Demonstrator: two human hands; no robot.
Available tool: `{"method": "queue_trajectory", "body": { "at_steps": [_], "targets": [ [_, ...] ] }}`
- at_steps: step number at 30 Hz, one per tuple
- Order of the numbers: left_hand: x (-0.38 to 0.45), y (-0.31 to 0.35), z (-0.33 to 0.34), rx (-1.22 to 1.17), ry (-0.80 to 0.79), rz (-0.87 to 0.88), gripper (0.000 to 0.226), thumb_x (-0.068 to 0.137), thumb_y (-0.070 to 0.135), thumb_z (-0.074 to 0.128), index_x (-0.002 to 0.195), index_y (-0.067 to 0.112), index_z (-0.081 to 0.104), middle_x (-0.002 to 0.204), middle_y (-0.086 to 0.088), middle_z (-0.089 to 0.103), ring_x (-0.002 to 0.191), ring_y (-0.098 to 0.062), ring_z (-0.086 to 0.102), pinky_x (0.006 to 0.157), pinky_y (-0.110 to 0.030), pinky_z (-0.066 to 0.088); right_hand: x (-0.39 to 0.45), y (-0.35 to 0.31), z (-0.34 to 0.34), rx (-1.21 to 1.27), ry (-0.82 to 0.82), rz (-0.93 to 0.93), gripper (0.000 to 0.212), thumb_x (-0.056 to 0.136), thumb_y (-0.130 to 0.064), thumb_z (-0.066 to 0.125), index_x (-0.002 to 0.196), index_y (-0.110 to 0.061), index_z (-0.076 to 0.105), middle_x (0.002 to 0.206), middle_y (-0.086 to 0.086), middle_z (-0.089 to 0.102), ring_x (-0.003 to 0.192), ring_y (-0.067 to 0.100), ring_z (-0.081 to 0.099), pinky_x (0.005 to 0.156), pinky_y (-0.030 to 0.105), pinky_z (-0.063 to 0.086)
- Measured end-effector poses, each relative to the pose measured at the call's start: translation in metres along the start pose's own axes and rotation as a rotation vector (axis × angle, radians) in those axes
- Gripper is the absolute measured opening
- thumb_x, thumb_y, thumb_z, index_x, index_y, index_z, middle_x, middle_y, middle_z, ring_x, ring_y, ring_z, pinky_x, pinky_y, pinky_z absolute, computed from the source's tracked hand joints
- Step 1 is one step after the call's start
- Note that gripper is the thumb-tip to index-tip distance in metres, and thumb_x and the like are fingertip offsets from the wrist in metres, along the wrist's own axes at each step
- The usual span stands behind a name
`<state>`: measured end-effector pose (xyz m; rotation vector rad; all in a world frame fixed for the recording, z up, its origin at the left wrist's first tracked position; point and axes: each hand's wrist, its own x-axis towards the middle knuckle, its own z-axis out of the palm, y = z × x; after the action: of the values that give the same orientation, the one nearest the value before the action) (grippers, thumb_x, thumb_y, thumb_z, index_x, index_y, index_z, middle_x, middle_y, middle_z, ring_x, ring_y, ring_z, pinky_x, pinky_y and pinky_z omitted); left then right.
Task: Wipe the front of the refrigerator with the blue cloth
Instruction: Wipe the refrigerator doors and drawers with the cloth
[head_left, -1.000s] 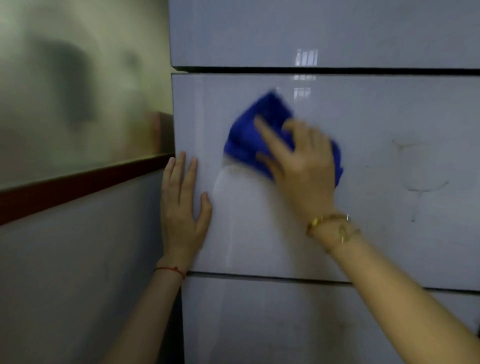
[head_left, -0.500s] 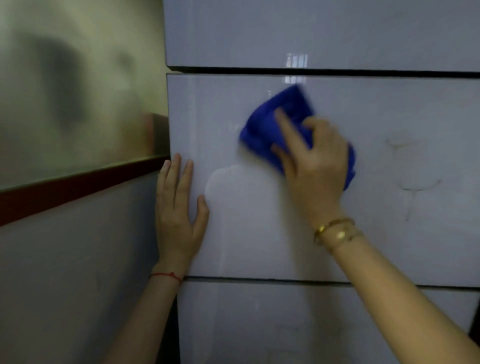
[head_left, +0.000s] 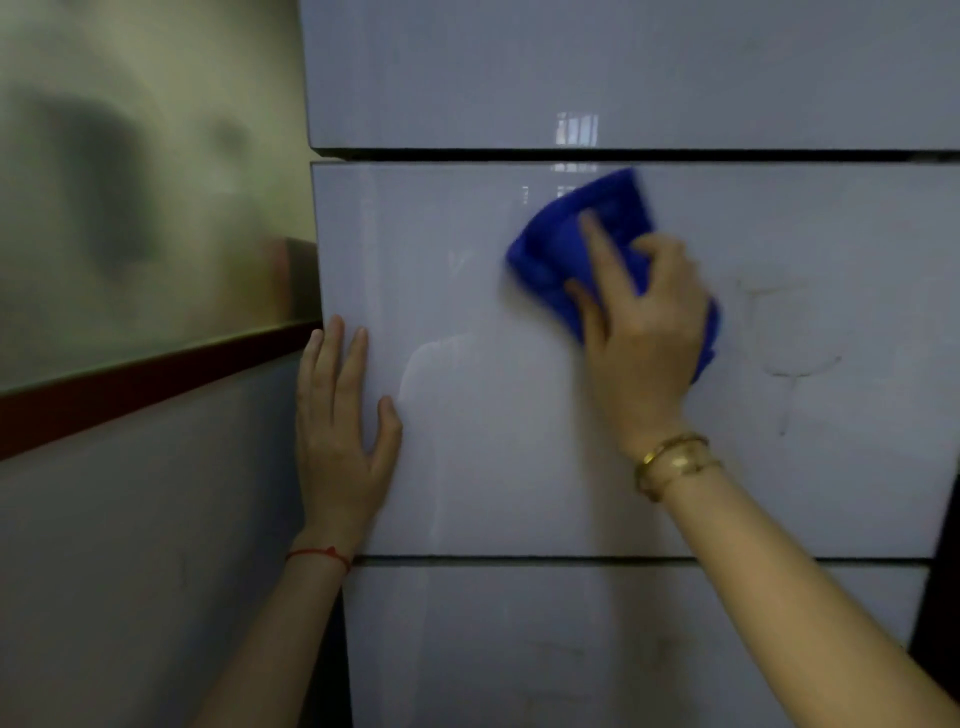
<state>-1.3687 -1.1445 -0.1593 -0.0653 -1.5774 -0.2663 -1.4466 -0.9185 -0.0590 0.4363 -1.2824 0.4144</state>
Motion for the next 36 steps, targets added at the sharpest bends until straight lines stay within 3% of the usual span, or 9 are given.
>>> {"method": "queue_trajectory", "body": {
  "at_steps": [6, 9, 13, 15, 21, 24, 29, 33, 36],
  "targets": [
    [0.0, 0.0, -0.002, 0.022, -0.012, 0.004, 0.055, 0.098, 0.017, 0.046, 0.15, 0.002, 0.035, 0.161, -0.011, 0.026, 0.152, -0.028, 0.021, 0.127, -0.032, 0.016, -0.138, 0.006, -0.044, 0.056, -0.223, -0.508, 0.063, 0.086, -0.002, 0.065, 0.141, -0.027, 0.046, 0.109, 0.009, 0.049, 0.07, 0.027, 0.052, 0.066, 0.041, 0.047],
    [0.0, 0.003, -0.002, 0.03, -0.019, -0.009, 0.055, 0.097, 0.014, 0.048, 0.149, 0.002, 0.036, 0.161, -0.012, 0.027, 0.152, -0.029, 0.021, 0.127, -0.031, 0.015, -0.117, 0.049, -0.049, -0.007, -0.2, -0.323, 0.067, 0.088, -0.004, 0.063, 0.144, -0.031, 0.04, 0.108, 0.012, 0.048, 0.078, 0.031, 0.054, 0.074, 0.044, 0.043],
    [-0.002, 0.014, 0.002, 0.027, 0.013, -0.063, 0.055, 0.098, 0.015, 0.048, 0.149, 0.001, 0.035, 0.161, -0.014, 0.026, 0.153, -0.029, 0.019, 0.127, -0.033, 0.015, -0.014, 0.055, -0.02, 0.005, -0.012, 0.164, 0.037, 0.096, -0.026, 0.055, 0.133, -0.025, 0.055, 0.107, 0.017, 0.055, 0.091, 0.03, 0.052, 0.078, 0.039, 0.044],
    [-0.002, 0.02, 0.005, 0.011, 0.029, -0.101, 0.056, 0.098, 0.016, 0.049, 0.15, 0.001, 0.034, 0.162, -0.014, 0.025, 0.153, -0.028, 0.018, 0.127, -0.034, 0.015, 0.006, 0.034, -0.009, -0.022, 0.021, 0.179, 0.036, 0.097, -0.03, 0.053, 0.132, -0.025, 0.057, 0.108, 0.016, 0.058, 0.091, 0.029, 0.055, 0.077, 0.038, 0.046],
    [-0.004, 0.024, 0.007, 0.013, 0.039, -0.129, 0.059, 0.098, 0.021, 0.049, 0.151, 0.002, 0.033, 0.163, -0.014, 0.023, 0.154, -0.027, 0.015, 0.127, -0.029, 0.014, -0.122, 0.012, -0.036, -0.044, -0.149, -0.25, 0.058, 0.091, -0.007, 0.061, 0.141, -0.032, 0.045, 0.111, 0.008, 0.048, 0.075, 0.029, 0.055, 0.079, 0.042, 0.047],
    [-0.004, 0.023, 0.007, 0.005, 0.03, -0.125, 0.059, 0.098, 0.021, 0.05, 0.151, 0.001, 0.031, 0.163, -0.014, 0.022, 0.154, -0.028, 0.015, 0.127, -0.029, 0.012, -0.136, 0.062, -0.057, -0.029, -0.17, -0.032, 0.065, 0.088, -0.008, 0.065, 0.143, -0.032, 0.04, 0.111, 0.011, 0.047, 0.085, 0.031, 0.051, 0.081, 0.044, 0.046],
    [-0.006, 0.023, 0.009, 0.017, 0.051, -0.131, 0.059, 0.098, 0.019, 0.051, 0.151, 0.001, 0.032, 0.163, -0.014, 0.023, 0.154, -0.028, 0.015, 0.127, -0.029, 0.014, -0.046, 0.091, -0.04, -0.032, 0.047, 0.433, 0.037, 0.101, -0.033, 0.049, 0.136, -0.022, 0.053, 0.107, 0.019, 0.053, 0.096, 0.03, 0.05, 0.085, 0.039, 0.045],
    [-0.005, 0.021, 0.01, 0.027, 0.054, -0.125, 0.06, 0.097, 0.019, 0.051, 0.151, 0.002, 0.031, 0.163, -0.013, 0.023, 0.154, -0.026, 0.015, 0.127, -0.03, 0.014, -0.065, 0.05, -0.031, -0.038, -0.073, 0.09, 0.039, 0.099, -0.031, 0.053, 0.137, -0.023, 0.052, 0.112, 0.014, 0.053, 0.094, 0.03, 0.054, 0.084, 0.041, 0.046],
    [-0.006, 0.022, 0.009, 0.025, 0.054, -0.123, 0.061, 0.097, 0.02, 0.051, 0.152, 0.003, 0.031, 0.163, -0.013, 0.022, 0.154, -0.025, 0.014, 0.127, -0.033, 0.016, -0.137, 0.046, -0.049, -0.069, -0.223, -0.176, 0.067, 0.084, -0.011, 0.072, 0.142, -0.029, 0.043, 0.112, 0.01, 0.048, 0.082, 0.031, 0.053, 0.088, 0.044, 0.046]
  ]
}}
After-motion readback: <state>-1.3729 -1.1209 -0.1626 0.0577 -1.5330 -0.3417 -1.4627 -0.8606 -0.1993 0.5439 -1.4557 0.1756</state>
